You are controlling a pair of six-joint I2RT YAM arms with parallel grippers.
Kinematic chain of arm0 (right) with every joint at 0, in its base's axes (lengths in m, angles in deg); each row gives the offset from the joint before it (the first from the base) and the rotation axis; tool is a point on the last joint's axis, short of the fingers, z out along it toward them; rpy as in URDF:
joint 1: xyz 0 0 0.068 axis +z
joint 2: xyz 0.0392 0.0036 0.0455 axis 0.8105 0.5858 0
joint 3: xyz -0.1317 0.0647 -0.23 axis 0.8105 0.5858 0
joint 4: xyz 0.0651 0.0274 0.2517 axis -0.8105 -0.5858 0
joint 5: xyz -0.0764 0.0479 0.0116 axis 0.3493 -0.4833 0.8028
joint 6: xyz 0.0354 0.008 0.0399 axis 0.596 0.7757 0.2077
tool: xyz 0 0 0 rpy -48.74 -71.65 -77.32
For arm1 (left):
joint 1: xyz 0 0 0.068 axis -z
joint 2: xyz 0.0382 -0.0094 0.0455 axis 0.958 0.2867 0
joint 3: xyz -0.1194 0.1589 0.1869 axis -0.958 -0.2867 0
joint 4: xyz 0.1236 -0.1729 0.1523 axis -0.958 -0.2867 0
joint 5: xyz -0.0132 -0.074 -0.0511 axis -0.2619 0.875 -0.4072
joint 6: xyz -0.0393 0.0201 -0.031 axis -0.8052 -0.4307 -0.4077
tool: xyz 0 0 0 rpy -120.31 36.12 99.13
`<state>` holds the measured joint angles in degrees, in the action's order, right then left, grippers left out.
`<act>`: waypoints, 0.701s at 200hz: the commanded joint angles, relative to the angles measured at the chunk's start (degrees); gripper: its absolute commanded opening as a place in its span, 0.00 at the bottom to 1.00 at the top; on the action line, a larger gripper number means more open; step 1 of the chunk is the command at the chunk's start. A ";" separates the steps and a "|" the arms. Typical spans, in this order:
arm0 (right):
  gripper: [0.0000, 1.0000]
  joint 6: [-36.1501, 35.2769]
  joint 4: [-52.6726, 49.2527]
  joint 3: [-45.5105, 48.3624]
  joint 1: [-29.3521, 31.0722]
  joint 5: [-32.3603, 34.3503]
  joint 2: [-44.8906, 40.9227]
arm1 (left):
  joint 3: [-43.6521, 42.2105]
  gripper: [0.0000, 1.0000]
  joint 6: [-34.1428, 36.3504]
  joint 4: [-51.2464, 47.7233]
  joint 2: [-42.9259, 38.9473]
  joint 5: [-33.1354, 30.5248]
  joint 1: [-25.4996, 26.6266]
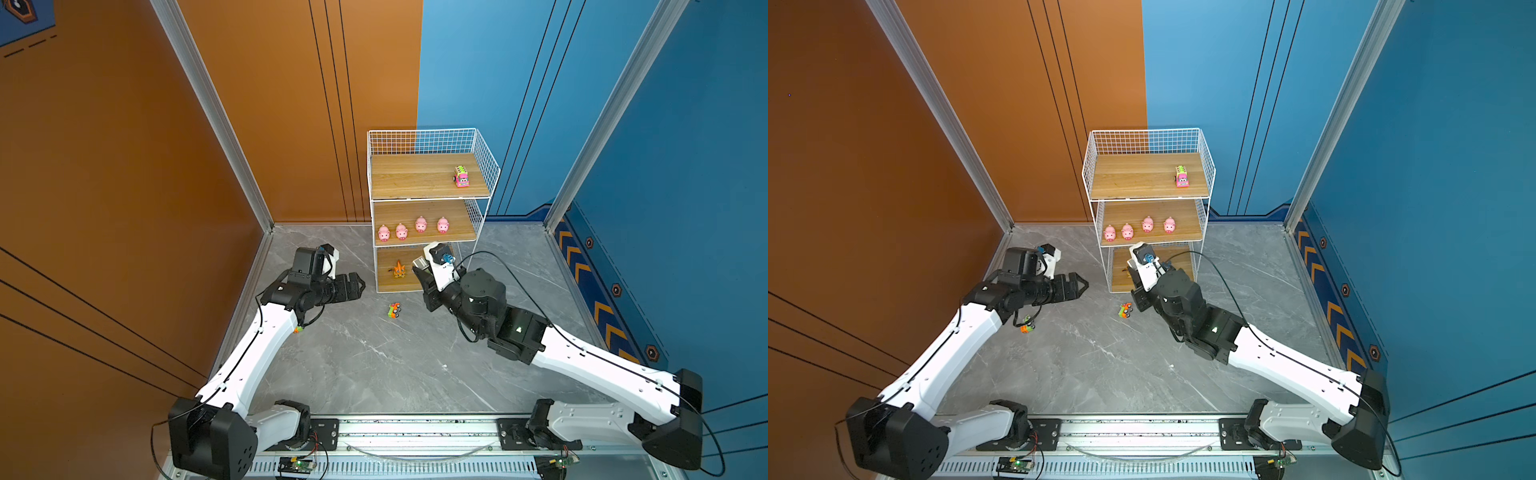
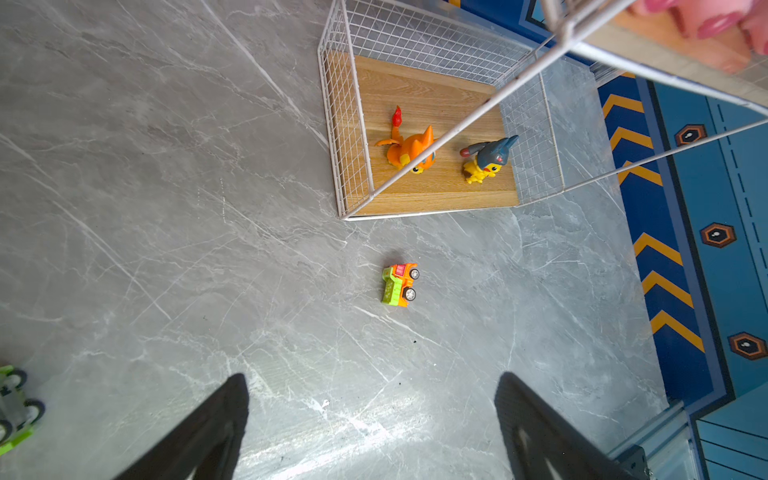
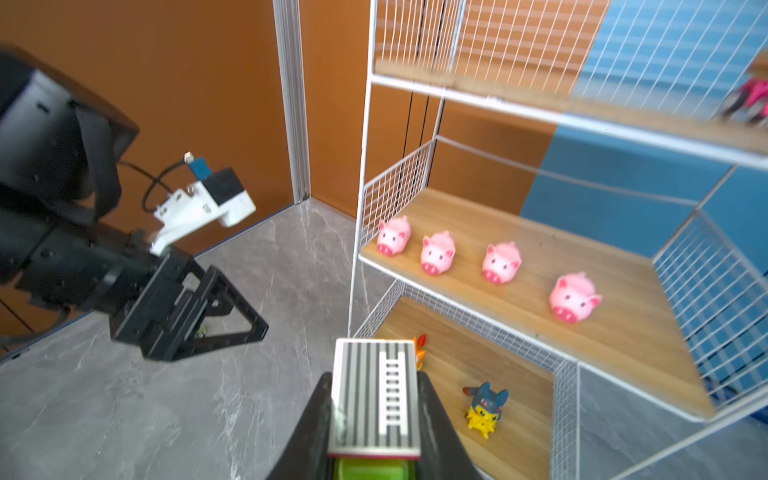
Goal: Place and organize the plastic toys onto the shelf
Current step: 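Raise the green truck with the right gripper up to the top shelf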
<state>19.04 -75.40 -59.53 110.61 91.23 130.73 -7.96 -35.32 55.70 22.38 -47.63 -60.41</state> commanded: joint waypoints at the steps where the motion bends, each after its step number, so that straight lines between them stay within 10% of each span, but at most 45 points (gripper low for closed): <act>1: 0.18 -5.15 -10.11 -10.46 -0.95 4.62 3.73 | -1.08 0.94 1.94 1.96 -2.97 0.13 0.79; 140: 0.20 1.43 -21.16 -52.13 -15.32 6.17 29.48 | -5.29 0.94 5.70 8.60 -11.15 2.58 4.39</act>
<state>17.88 -93.04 -107.68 96.38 95.84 158.38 -12.24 -30.38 62.98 10.77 -47.02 -56.39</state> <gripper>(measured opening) 0.273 0.939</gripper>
